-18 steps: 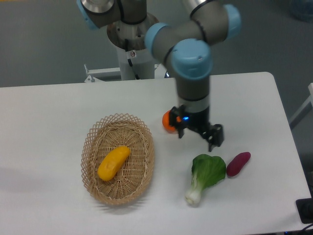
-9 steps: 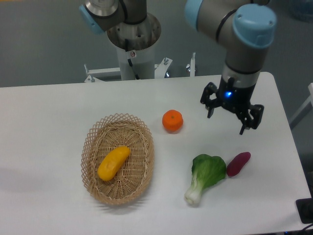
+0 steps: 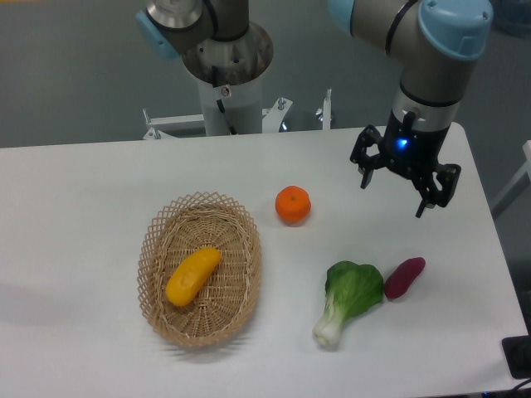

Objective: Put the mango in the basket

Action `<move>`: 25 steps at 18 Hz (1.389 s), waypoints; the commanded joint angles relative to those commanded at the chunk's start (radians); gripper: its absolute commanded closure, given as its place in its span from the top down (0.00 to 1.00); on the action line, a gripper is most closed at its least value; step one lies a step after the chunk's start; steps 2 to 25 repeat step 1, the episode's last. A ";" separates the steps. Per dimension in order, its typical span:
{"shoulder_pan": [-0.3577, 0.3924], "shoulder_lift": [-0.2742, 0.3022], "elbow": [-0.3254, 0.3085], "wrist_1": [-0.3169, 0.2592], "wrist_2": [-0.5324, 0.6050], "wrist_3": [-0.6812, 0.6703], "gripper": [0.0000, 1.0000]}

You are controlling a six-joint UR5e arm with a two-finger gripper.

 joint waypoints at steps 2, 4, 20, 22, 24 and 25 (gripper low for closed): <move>0.000 -0.002 -0.002 0.000 0.000 0.000 1.00; 0.000 -0.002 -0.002 0.000 0.000 0.000 1.00; 0.000 -0.002 -0.002 0.000 0.000 0.000 1.00; 0.000 -0.002 -0.002 0.000 0.000 0.000 1.00; 0.000 -0.002 -0.002 0.000 0.000 0.000 1.00; 0.000 -0.002 -0.002 0.000 0.000 0.000 1.00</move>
